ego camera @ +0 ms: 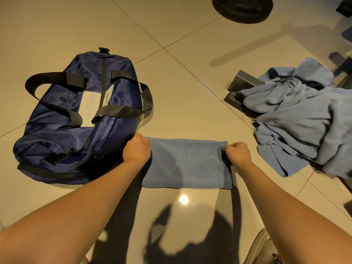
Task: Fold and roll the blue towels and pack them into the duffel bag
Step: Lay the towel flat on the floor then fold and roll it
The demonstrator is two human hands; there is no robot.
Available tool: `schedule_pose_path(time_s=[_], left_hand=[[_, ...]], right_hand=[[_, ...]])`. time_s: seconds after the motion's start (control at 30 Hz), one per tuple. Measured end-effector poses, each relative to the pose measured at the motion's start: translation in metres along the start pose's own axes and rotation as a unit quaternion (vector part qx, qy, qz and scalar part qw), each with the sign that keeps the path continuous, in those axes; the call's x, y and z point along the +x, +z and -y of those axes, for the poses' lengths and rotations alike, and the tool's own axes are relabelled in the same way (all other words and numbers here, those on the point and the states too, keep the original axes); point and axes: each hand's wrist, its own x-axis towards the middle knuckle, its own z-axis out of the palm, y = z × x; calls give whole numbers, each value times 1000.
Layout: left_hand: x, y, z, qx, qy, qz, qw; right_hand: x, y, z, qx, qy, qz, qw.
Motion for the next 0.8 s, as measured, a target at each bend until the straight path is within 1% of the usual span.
schedule_pose_path(time_s=[0.17,0.27,0.33,0.37,0.4,0.43,0.47,0.5,0.53,0.57,0.63,0.73,0.8], left_hand=[[0,-1,-2,31,11,-10,999],[-1,-2,-5,13,-5,-8,1000],[-7,-5,-10,-7,-14,8,1000],[-15,-7,-11,1,5,11,1000],[-25,-7,-12,31,56,-3,998],[-37,-5,-11,76,131,-32,988],[-49,-1,-9,119,211,-58,968],[-59,4,-6,150,280,-61,946],[-65,13,-1,172,325,-38,929],[-67,22,5,192,348,-2,918],[-63,38,17,228,345,55,909],[-56,44,32,256,341,72,902],[-54,43,35,258,350,74,898]], right_hand=[[3,0,-7,-12,5,-3,1000],[-3,0,-1,-12,-5,-13,1000],[-10,-5,1,5,1,-4,1000],[-16,-10,0,13,8,3,1000],[-23,-16,-2,17,19,12,1000],[-32,-22,-4,19,26,24,999],[-42,-27,-7,23,34,42,998],[-52,-32,-10,35,41,63,997],[-61,-35,-14,46,53,83,994],[-69,-36,-19,53,65,97,992],[-76,-33,-31,41,76,118,989],[-74,-23,-48,-22,60,129,990],[-73,-20,-56,-65,56,105,991]])
